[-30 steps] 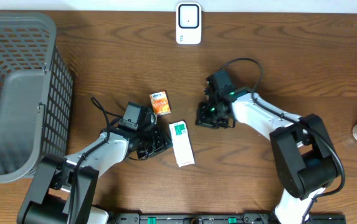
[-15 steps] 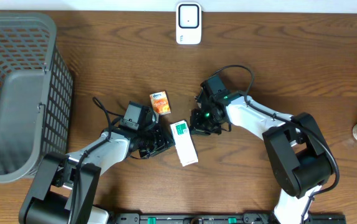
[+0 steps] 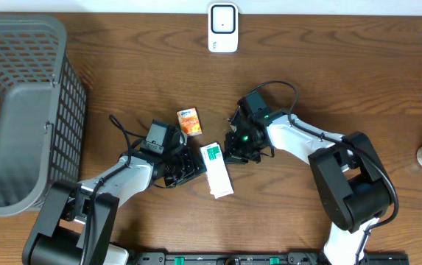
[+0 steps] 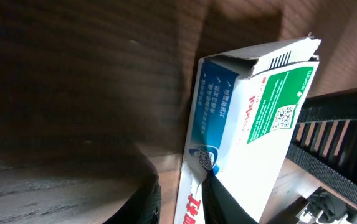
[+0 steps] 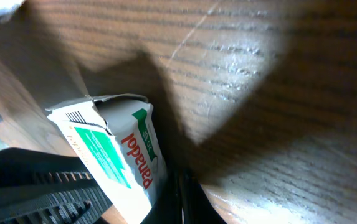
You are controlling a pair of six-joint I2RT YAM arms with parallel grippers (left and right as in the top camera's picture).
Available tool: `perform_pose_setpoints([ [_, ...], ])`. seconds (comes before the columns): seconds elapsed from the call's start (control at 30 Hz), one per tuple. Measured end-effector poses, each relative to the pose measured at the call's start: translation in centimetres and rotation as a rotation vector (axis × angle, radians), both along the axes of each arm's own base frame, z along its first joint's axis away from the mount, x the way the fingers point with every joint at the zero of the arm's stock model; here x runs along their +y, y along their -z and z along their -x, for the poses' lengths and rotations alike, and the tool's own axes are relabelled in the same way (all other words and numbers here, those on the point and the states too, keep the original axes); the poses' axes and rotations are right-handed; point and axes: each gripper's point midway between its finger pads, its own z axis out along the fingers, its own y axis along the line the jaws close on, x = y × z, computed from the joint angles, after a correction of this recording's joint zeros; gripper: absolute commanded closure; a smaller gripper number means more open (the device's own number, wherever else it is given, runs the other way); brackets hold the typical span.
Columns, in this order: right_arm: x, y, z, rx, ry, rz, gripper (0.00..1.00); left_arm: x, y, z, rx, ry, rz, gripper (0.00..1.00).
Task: Scan the item barcode
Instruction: 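Reach the right gripper toward the Panadol box held by the left gripper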
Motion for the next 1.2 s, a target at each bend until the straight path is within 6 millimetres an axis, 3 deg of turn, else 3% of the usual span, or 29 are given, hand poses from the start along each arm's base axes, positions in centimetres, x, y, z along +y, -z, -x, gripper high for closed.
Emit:
perform_pose_setpoints([
  [0.2, -0.4, -0.6, 0.9, 0.002, -0.022, 0.001, 0.99, 0.0, 0.0, 0.0, -0.001, 0.0, 0.0, 0.74],
  [0.43, 0.3, -5.3, 0.4, -0.103, -0.041, -0.082, 0.99, 0.0, 0.0, -0.1, -0.004, -0.001, 0.001, 0.75],
  [0.53, 0.5, -6.3, 0.3, -0.128, -0.051, -0.105, 0.99, 0.0, 0.0, -0.1, -0.003, -0.001, 0.001, 0.74],
  [0.73, -0.1, -5.9, 0.8, -0.106, -0.049, -0.066, 0.99, 0.0, 0.0, -0.1, -0.002, -0.002, 0.001, 0.74],
  [1.0, -3.9, -3.5, 0.7, -0.122, -0.018, 0.176, 0.95, -0.1, 0.0, 0.0, -0.002, 0.0, 0.001, 0.75],
  [1.1, -5.2, -2.9, 0.5, -0.141, -0.011, 0.256, 0.95, -0.2, 0.1, 0.1, 0.001, 0.0, -0.005, 0.92],
  [1.2, -5.7, -2.7, 0.1, -0.161, -0.005, 0.29, 0.93, -0.5, 0.6, 0.6, 0.017, 0.007, -0.022, 0.93],
])
